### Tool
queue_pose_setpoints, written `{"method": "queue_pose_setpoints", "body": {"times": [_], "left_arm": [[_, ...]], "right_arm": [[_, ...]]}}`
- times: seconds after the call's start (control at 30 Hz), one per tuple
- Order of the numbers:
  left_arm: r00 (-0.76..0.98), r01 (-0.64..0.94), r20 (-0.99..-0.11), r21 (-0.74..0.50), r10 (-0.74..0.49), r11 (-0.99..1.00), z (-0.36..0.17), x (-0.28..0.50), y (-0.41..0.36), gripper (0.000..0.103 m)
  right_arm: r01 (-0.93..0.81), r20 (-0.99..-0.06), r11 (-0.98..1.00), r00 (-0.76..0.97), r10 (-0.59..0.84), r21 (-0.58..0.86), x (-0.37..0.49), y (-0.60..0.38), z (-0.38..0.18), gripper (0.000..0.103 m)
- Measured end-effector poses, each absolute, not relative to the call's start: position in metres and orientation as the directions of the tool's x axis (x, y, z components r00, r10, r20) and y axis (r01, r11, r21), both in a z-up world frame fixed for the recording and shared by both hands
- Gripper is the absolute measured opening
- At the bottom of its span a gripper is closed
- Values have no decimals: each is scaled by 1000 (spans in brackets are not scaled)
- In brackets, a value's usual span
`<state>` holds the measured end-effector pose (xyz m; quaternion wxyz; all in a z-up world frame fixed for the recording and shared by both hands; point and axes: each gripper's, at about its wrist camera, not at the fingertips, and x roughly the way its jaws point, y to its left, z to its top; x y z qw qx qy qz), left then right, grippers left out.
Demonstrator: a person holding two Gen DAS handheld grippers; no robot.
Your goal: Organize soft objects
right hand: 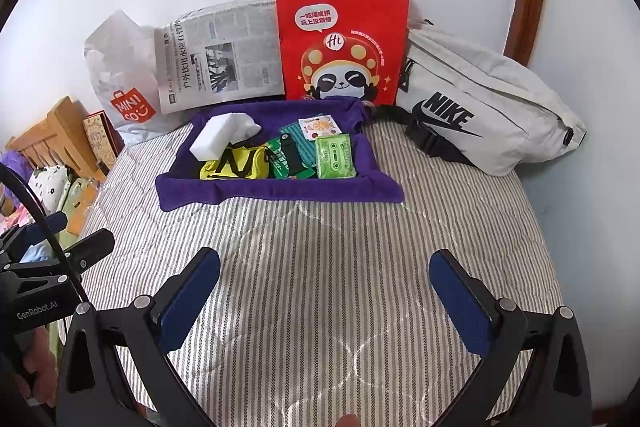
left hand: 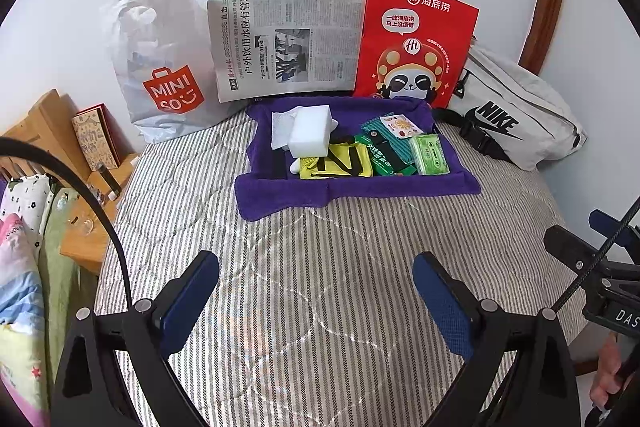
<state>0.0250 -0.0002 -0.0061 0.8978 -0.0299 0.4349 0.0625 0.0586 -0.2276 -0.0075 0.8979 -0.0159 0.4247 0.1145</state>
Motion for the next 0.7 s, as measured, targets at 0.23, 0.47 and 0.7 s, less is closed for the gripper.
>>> {"method": "queue_pose_setpoints", "body": {"times": [0.23,0.47,0.7], "left_arm": [[614,-137,-785,3,88,991,-7,26,0,98],[615,-131,-784,6,86,991,-7,28,0,98],[618,-130,-782,2,83,991,-7,29,2,98]], "right_arm": [[-218,-770,974,610,188,66,61,-227,-8,103],[-220,-770,973,609,189,65,62,-227,-9,103],[-215,-771,974,609,185,64,62,-227,-9,103]]}}
